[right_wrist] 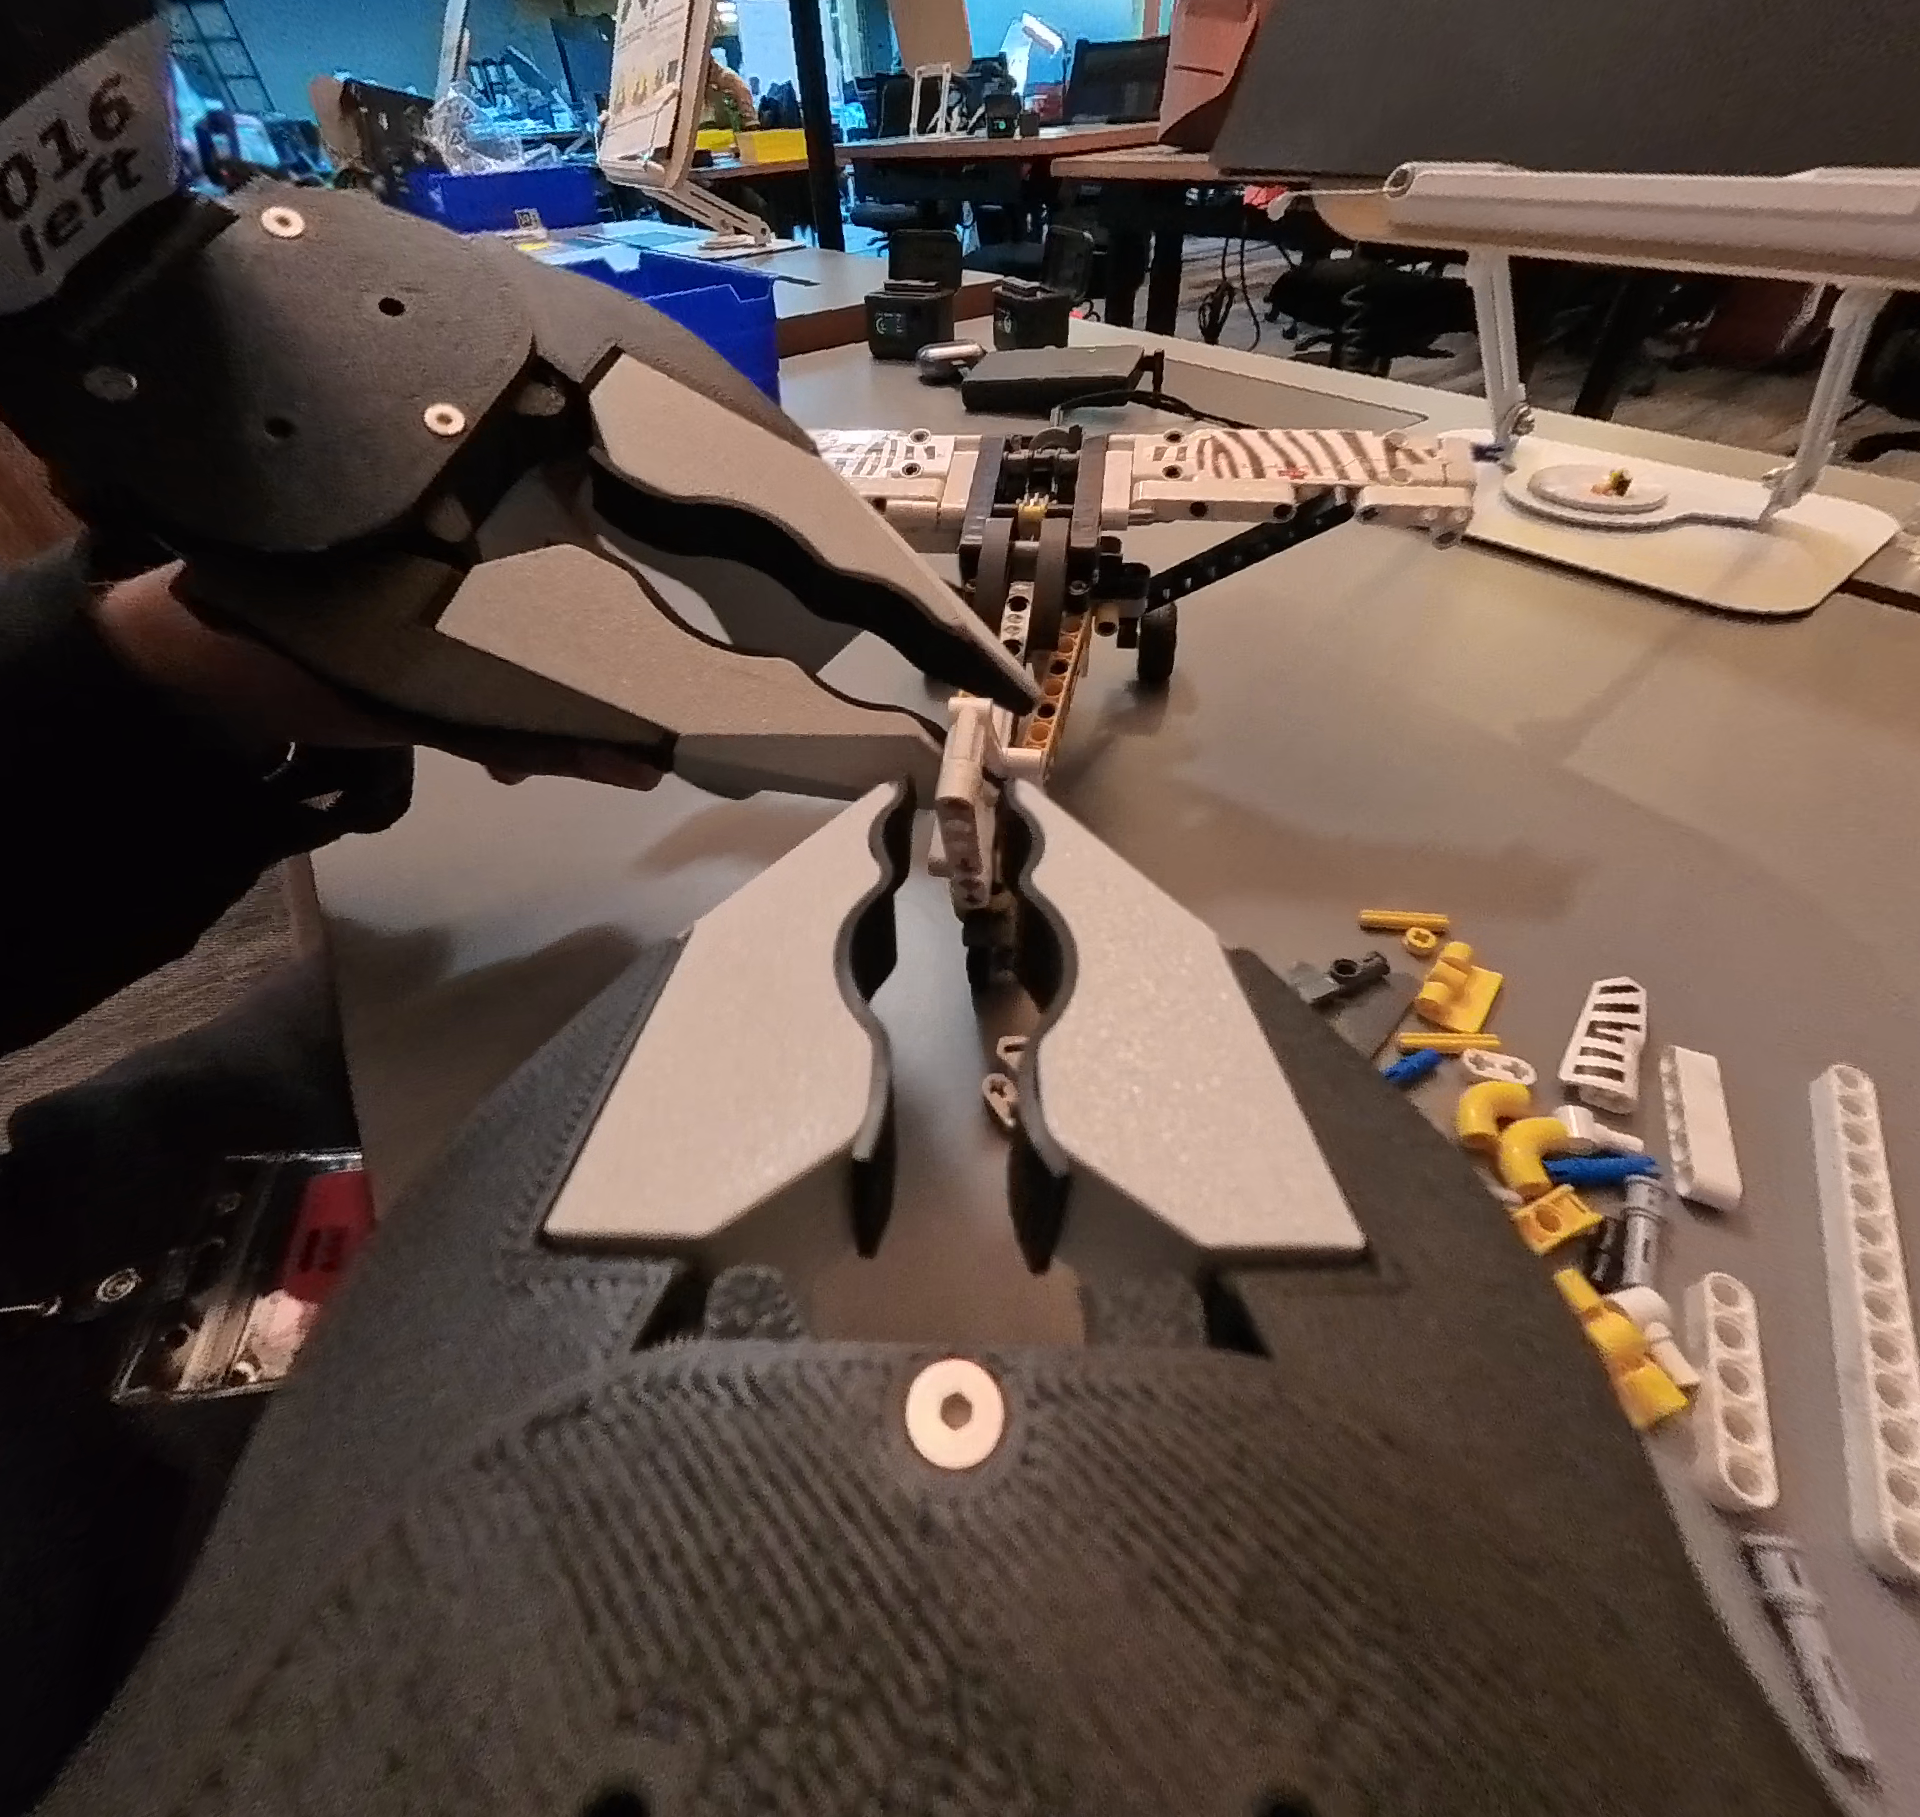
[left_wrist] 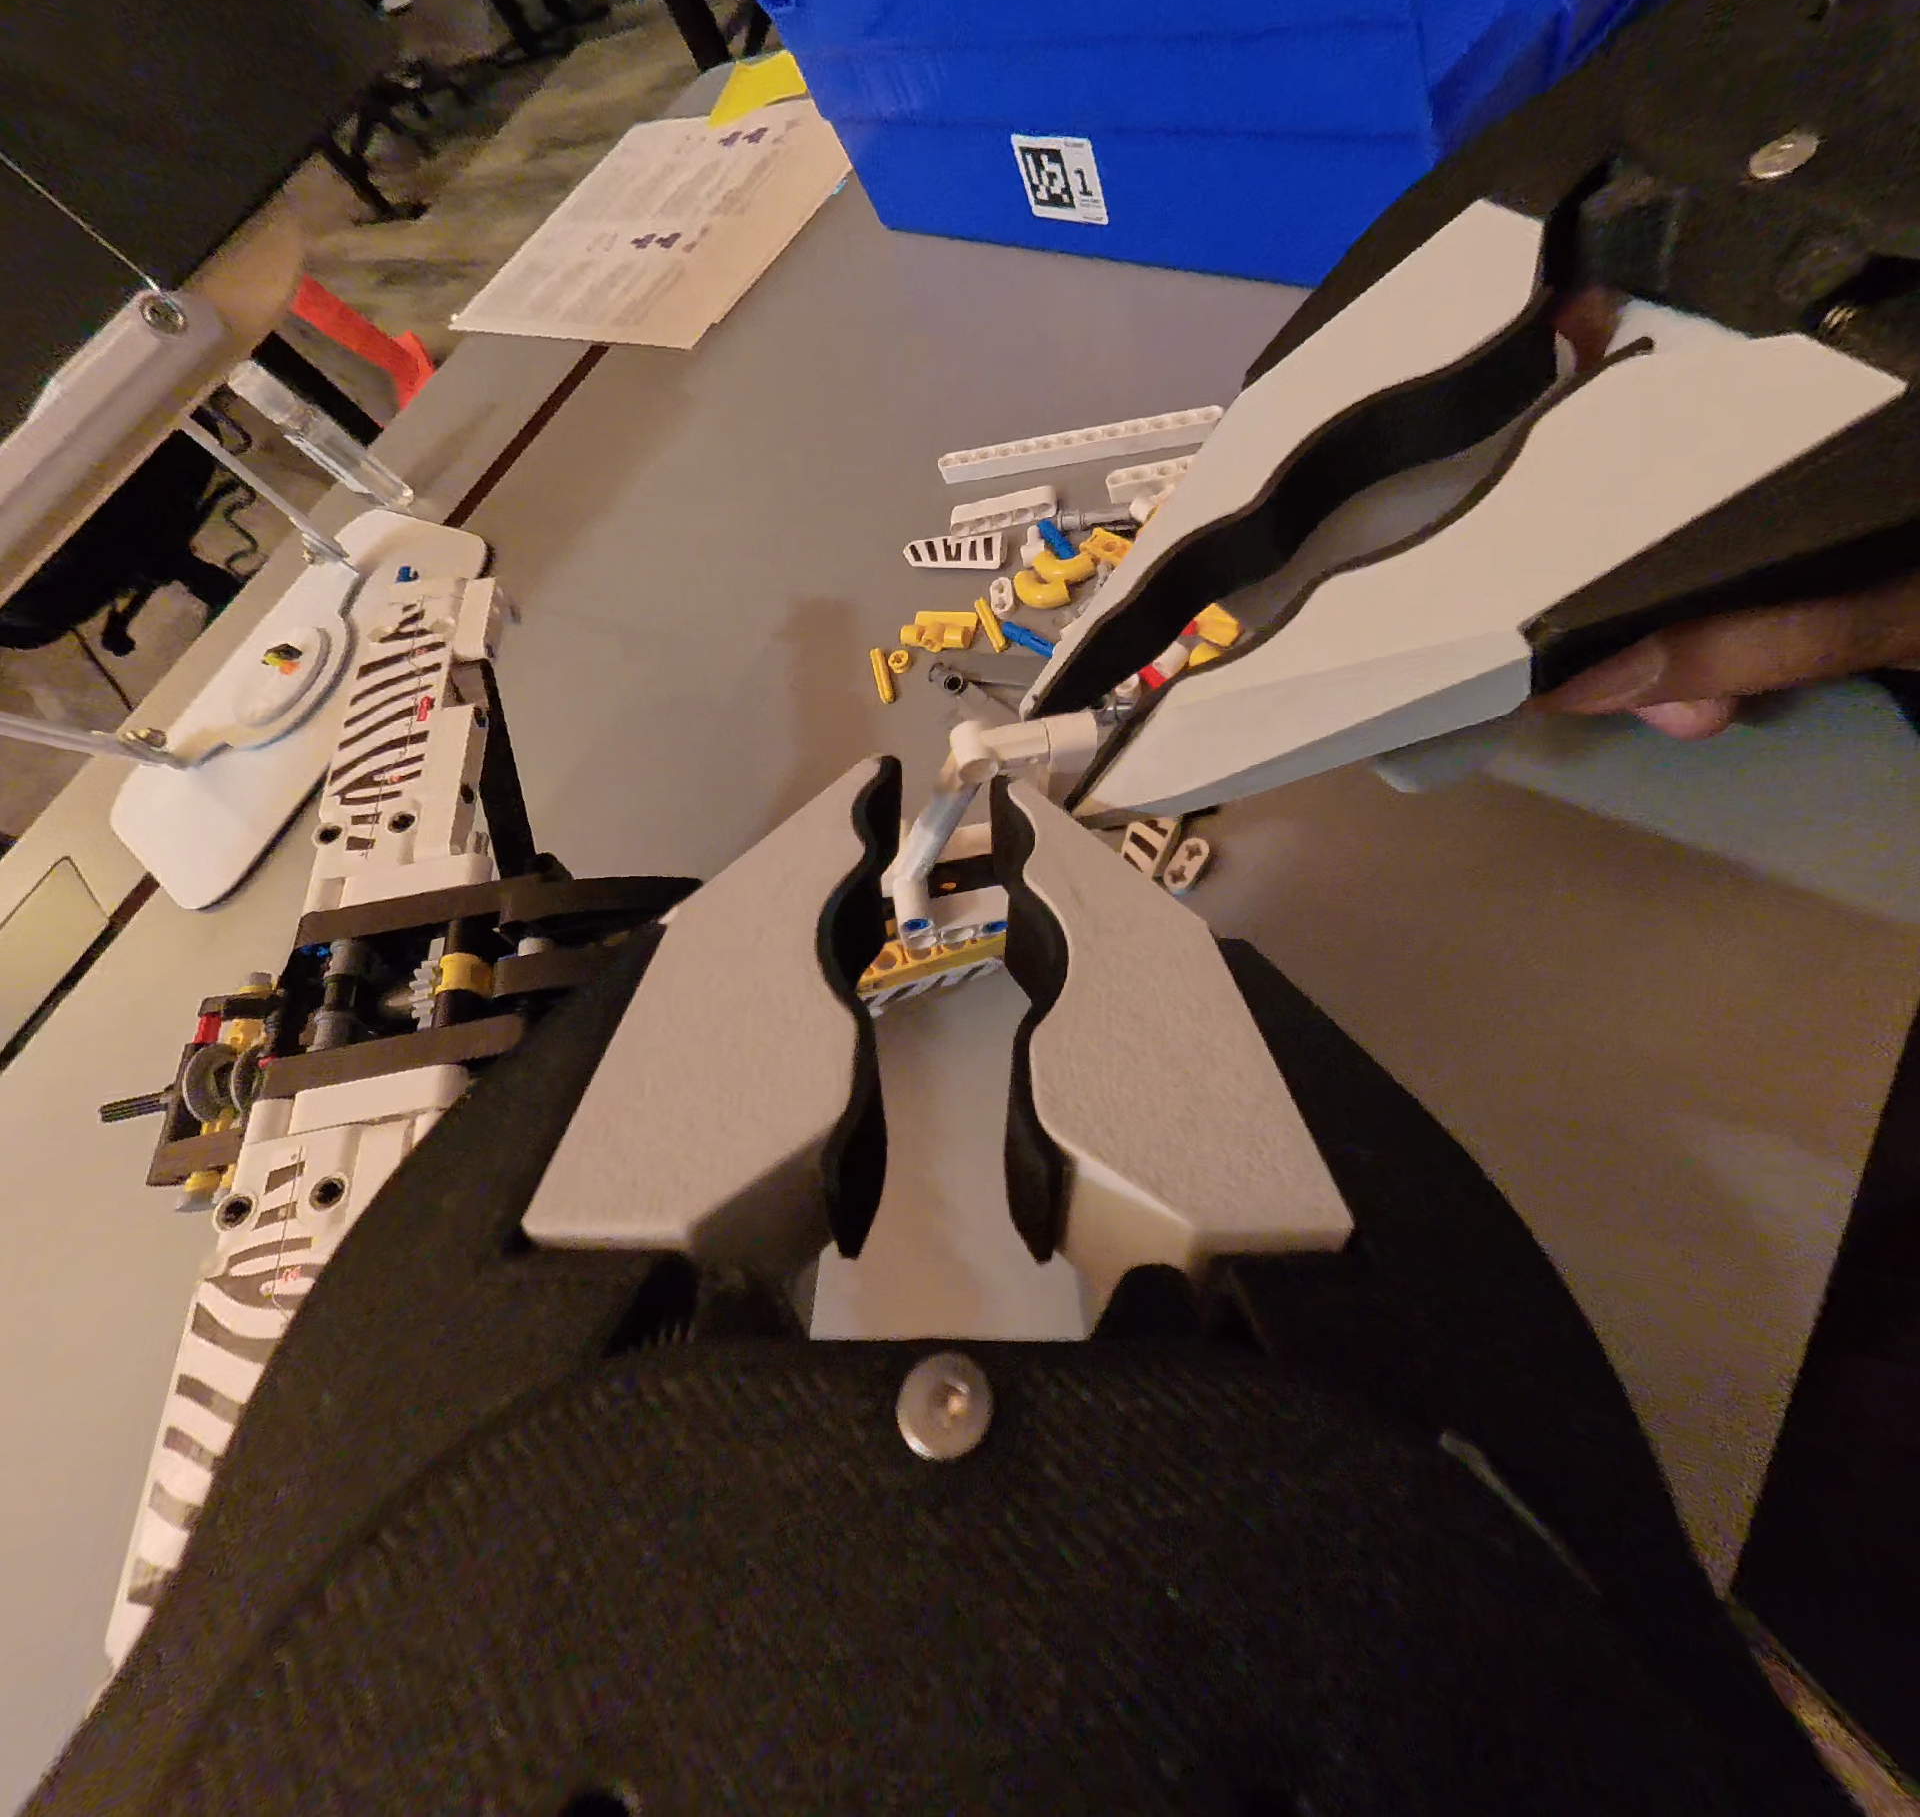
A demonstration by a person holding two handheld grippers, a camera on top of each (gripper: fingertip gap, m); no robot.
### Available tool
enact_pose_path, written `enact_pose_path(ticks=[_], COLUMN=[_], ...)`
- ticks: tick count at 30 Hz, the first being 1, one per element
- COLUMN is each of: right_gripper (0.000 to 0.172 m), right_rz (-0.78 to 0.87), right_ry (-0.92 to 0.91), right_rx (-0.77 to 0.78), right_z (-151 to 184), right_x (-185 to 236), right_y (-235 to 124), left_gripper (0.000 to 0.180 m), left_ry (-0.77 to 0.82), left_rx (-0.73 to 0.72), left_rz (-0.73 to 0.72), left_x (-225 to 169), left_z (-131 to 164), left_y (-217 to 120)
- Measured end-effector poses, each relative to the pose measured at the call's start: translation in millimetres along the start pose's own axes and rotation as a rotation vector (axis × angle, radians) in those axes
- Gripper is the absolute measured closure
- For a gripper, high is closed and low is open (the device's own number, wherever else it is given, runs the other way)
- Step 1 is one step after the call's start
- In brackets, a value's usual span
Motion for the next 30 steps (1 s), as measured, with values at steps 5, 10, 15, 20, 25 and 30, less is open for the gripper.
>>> enact_pose_path(ticks=[5, 10, 15, 20, 25, 30], right_gripper=[0.165, 0.166, 0.166, 0.166, 0.166, 0.166], right_rz=[0.005, 0.049, 0.102, 0.133, 0.131, 0.125], right_ry=[0.021, -0.022, -0.02, -0.031, -0.024, -0.024], right_rx=[-0.002, -0.007, -0.017, -0.022, -0.037, -0.033], right_z=[-0.1, -1.6, -2.1, -2.8, -3.8, -3.1], right_x=[-2.8, -2.5, -7.4, -9.0, -9.3, -8.6], right_y=[1.8, 0.9, -2.2, -3.9, -5.9, -5.6], left_gripper=[0.173, 0.177, 0.175, 0.175, 0.175, 0.175], left_ry=[0.065, 0.037, -0.143, -0.17, -0.202, -0.214], left_rx=[-0.015, -0.033, -0.02, -0.013, -0.014, -0.011], left_rz=[-0.027, -0.032, -0.011, -0.072, -0.101, -0.094], left_x=[-1.0, 0.1, -0.9, -0.7, -0.7, -1.1], left_z=[-0.1, -2.3, -5.6, -6.5, -7.7, -6.6], left_y=[2.9, 3.5, 9.0, 11.4, 11.6, 11.2])
Point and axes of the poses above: each gripper's, where its closed fingertips meet, y out along the fingers, z out of its underside, x = y × z across the jaws, the point moved 2 cm from there along -y, back along the fingers, and after that the axes turned 12 degrees about -z, right-handed, at the moved point
